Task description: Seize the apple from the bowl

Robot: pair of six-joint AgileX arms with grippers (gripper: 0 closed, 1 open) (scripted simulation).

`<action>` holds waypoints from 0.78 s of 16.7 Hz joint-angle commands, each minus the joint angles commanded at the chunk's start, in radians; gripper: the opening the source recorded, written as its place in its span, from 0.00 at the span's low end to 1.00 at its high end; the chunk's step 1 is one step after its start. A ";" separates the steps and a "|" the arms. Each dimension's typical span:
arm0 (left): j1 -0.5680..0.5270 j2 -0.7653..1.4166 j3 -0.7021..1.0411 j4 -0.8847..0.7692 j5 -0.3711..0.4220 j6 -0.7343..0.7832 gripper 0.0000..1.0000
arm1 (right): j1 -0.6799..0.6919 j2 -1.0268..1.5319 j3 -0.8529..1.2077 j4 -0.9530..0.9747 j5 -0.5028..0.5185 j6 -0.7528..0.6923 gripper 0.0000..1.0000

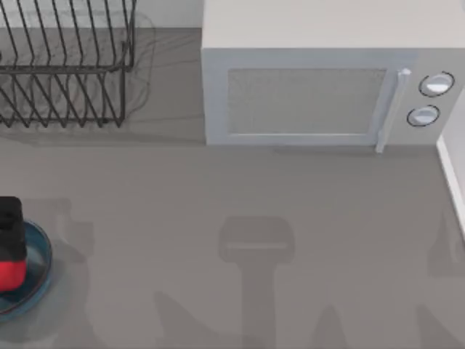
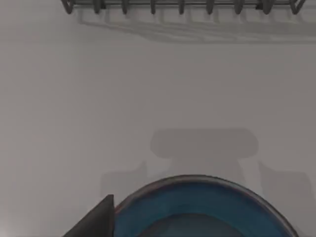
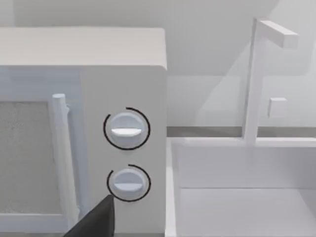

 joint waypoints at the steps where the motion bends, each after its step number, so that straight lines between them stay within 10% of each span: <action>1: 0.001 0.094 0.062 -0.063 0.000 0.002 1.00 | 0.000 0.000 0.000 0.000 0.000 0.000 1.00; 13: 0.012 0.912 0.593 -0.597 0.000 0.023 1.00 | 0.000 0.000 0.000 0.000 0.000 0.000 1.00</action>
